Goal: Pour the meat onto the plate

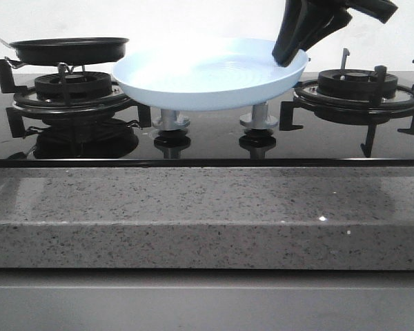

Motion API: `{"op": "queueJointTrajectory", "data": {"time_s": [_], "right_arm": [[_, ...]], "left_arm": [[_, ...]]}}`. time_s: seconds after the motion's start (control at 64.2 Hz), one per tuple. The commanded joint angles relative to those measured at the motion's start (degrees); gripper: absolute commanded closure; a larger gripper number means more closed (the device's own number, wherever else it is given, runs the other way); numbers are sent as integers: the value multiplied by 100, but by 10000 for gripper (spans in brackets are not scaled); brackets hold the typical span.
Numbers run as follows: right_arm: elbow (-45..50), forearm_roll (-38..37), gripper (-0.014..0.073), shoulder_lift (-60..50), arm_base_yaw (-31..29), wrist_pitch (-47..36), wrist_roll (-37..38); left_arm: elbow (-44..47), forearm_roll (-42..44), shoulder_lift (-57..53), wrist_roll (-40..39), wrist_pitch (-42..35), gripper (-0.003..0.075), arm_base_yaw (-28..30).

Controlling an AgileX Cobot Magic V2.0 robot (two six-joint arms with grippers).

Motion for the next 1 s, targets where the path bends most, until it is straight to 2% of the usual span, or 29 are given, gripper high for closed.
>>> {"op": "queueJointTrajectory", "data": {"time_s": [0.0, 0.125, 0.296, 0.389, 0.514, 0.779, 0.981], "right_arm": [[-155, 196, 656, -283, -8, -235, -42], [-155, 196, 656, -283, -8, -235, -42], [-155, 196, 656, -283, -8, -235, -42], [-155, 196, 656, -283, -8, -235, -42], [-155, 196, 656, -283, -8, -235, -42], [-155, 196, 656, -283, -8, -235, -42], [-155, 196, 656, -283, -8, -235, -42]], "left_arm": [[-186, -257, -262, 16, 4, 508, 14], [-186, -265, -262, 16, 4, 612, 14], [-186, -270, -262, 16, 16, 676, 14], [-186, -280, -262, 16, 16, 741, 14], [-186, -488, -262, 210, 158, 741, 14], [-186, -2415, -288, 1095, 1084, 741, 14], [-186, -2693, -612, 1521, 1203, 741, 14]]}}
